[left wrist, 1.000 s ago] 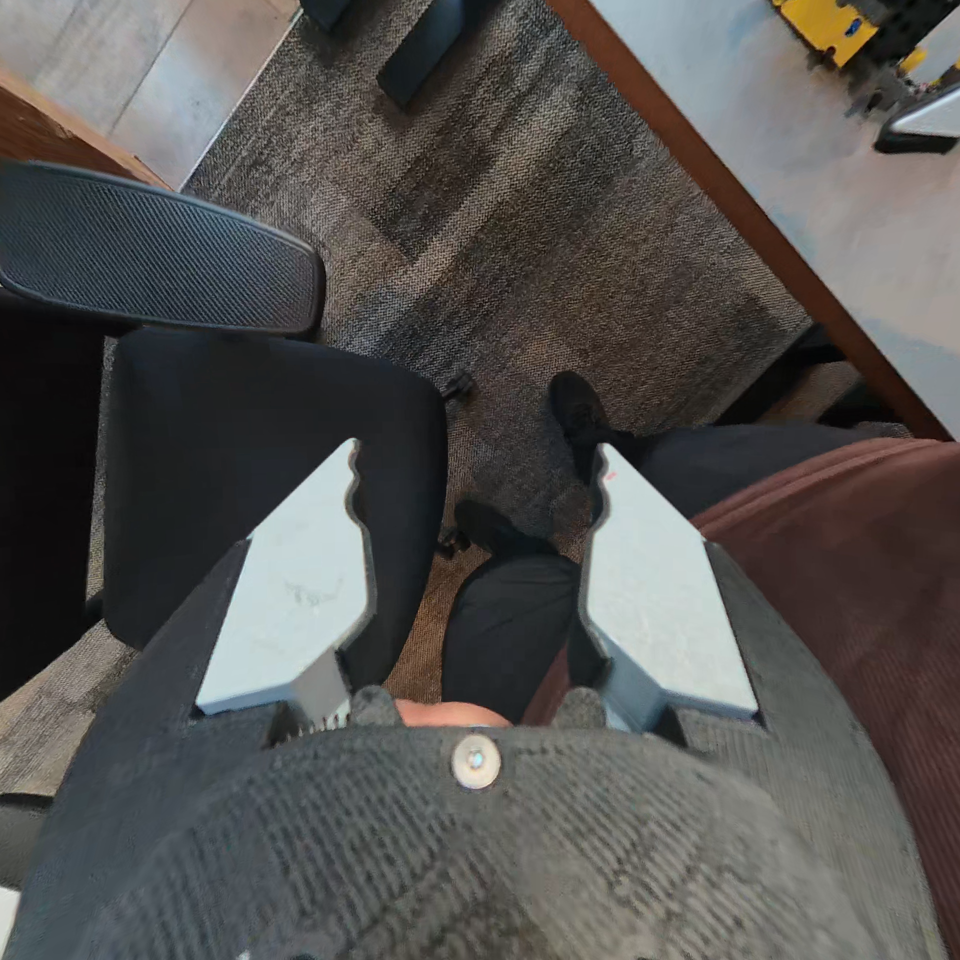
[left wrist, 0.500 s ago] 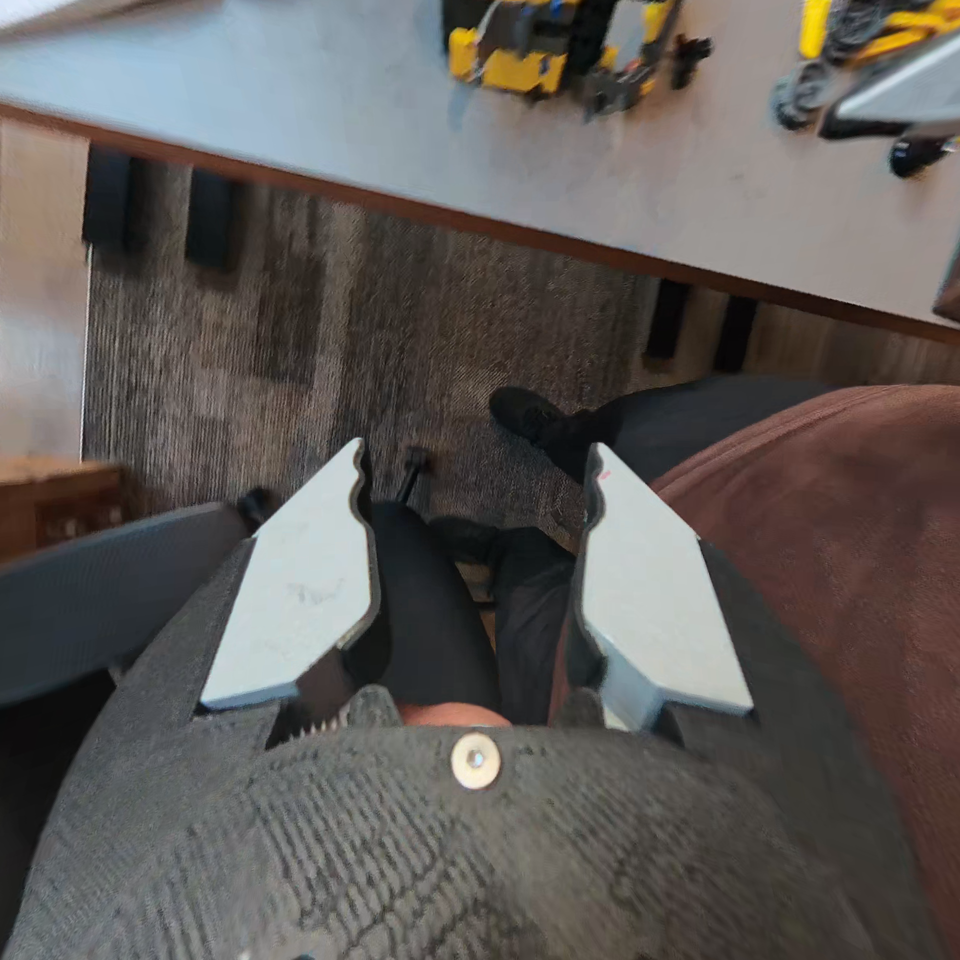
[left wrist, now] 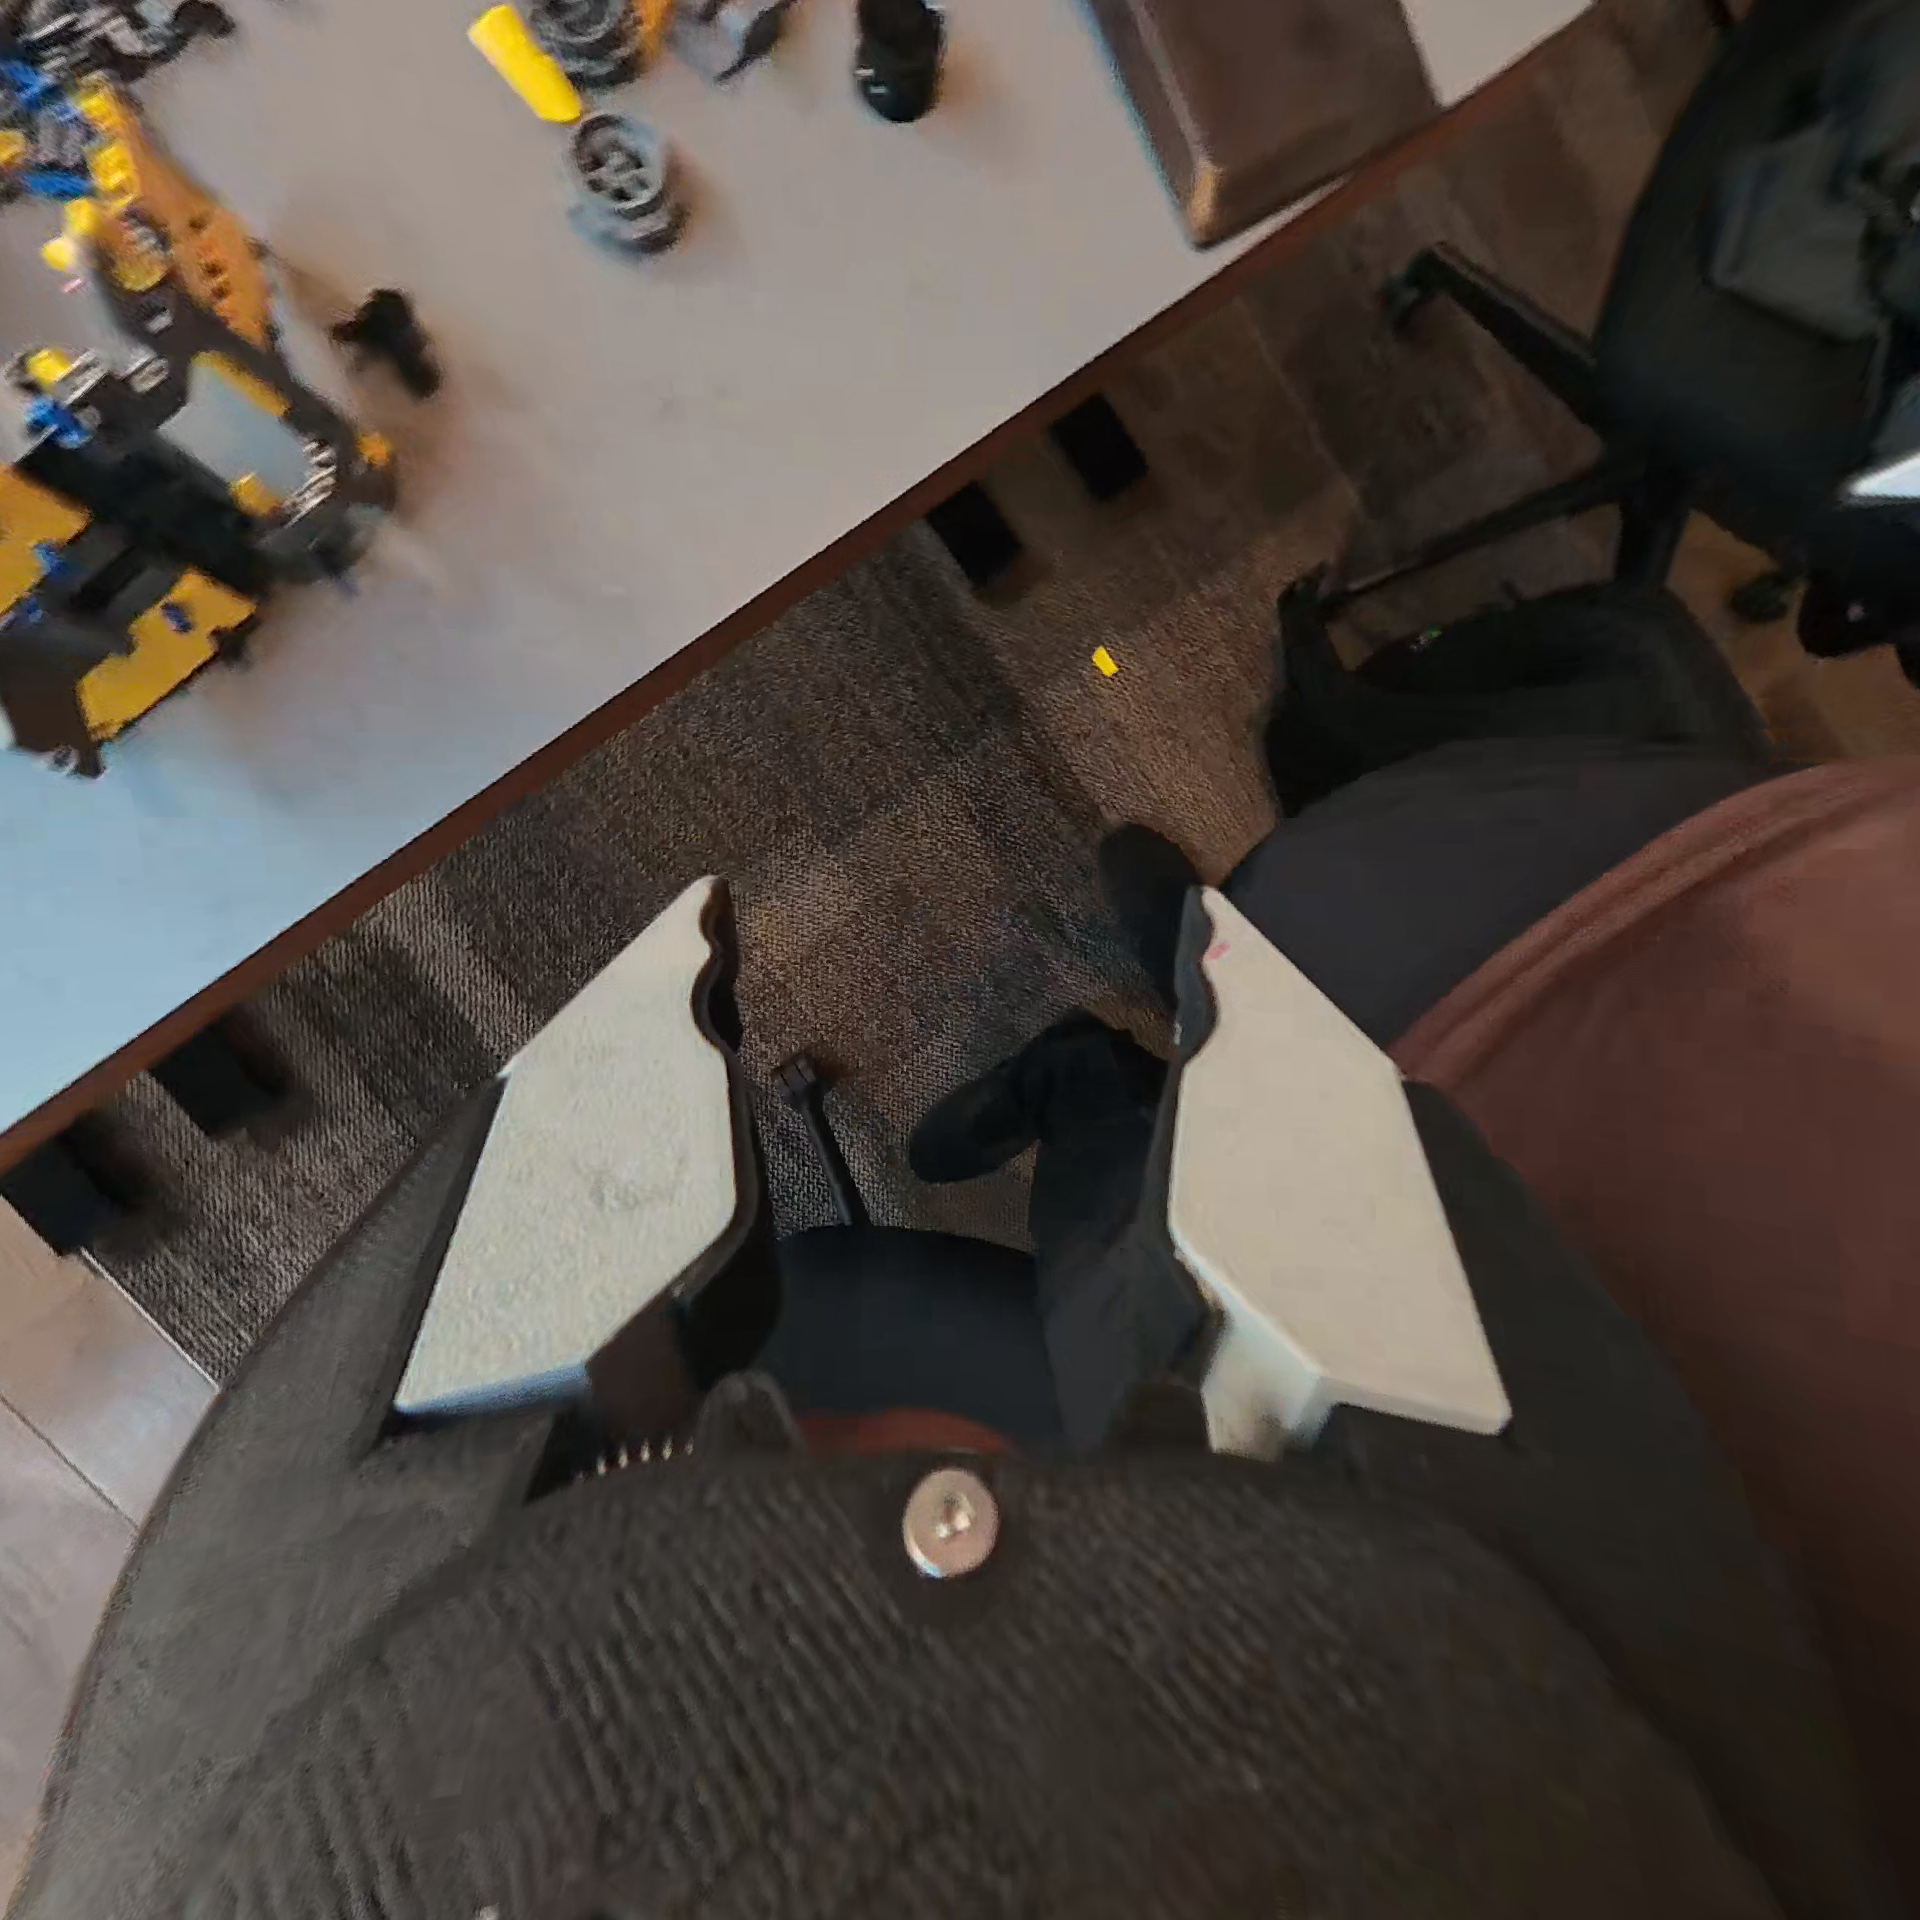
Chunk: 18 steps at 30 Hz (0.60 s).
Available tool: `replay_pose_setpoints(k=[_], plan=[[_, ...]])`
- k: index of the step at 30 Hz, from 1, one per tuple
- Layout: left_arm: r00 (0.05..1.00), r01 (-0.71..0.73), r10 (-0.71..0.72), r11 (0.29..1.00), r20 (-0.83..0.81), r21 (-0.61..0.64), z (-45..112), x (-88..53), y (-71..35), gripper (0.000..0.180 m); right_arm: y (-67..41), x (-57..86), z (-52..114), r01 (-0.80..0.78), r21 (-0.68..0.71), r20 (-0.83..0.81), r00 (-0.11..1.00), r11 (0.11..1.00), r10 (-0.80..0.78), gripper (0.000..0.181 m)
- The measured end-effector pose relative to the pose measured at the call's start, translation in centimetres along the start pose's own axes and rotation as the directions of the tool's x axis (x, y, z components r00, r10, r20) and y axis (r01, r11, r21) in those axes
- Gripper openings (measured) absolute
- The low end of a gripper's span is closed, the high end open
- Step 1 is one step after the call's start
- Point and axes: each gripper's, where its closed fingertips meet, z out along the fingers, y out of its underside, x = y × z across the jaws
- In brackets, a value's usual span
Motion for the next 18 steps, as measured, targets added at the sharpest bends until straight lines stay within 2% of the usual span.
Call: replay_pose_setpoints(k=[5,6,7,8,9,14,16,18], plan=[[0.992,-0.110,0.106,0.992,-0.062,-0.059,1.5,4.7,-0.6,0.084,1.8,1.2,-1.0,-0.073,0.020,0.021,0.997,0.997,0.072,0.074],[0.991,-0.120,0.115,0.990,-0.069,-0.069,1.8,5.5,-0.7,0.084,2.3,1.2,-1.3,-0.069,0.015,0.045,0.997,0.998,0.068,0.068],[0.990,-0.125,0.119,0.989,-0.081,-0.083,2.1,6.5,-0.6,0.084,2.9,0.7,-1.8,-0.050,0.008,0.100,0.994,0.999,0.049,0.019],[0.984,-0.144,0.132,0.985,-0.122,-0.095,2.2,8.0,-0.6,0.064,3.5,0.6,-2.4,-0.028,0.012,0.128,0.991,1.000,0.027,0.000],[0.971,-0.176,0.160,0.981,-0.177,-0.079,2.0,9.8,-0.8,0.001,4.0,1.1,-3.1,-0.012,0.022,0.114,0.993,1.000,0.010,0.000],[0.973,-0.195,0.177,0.974,-0.150,-0.112,3.8,14.5,-1.4,0.000,7.6,2.7,-6.3,0.002,0.066,0.146,0.989,0.998,-0.012,0.002],[0.970,-0.190,0.166,0.973,-0.176,-0.129,4.6,16.5,-1.7,0.002,9.5,3.8,-7.4,0.011,0.069,0.114,0.993,0.998,-0.019,0.028],[0.952,-0.240,0.204,0.960,-0.230,-0.144,5.1,18.6,-1.9,0.000,11.6,4.2,-8.4,0.006,0.042,0.108,0.994,0.999,-0.010,0.000]])
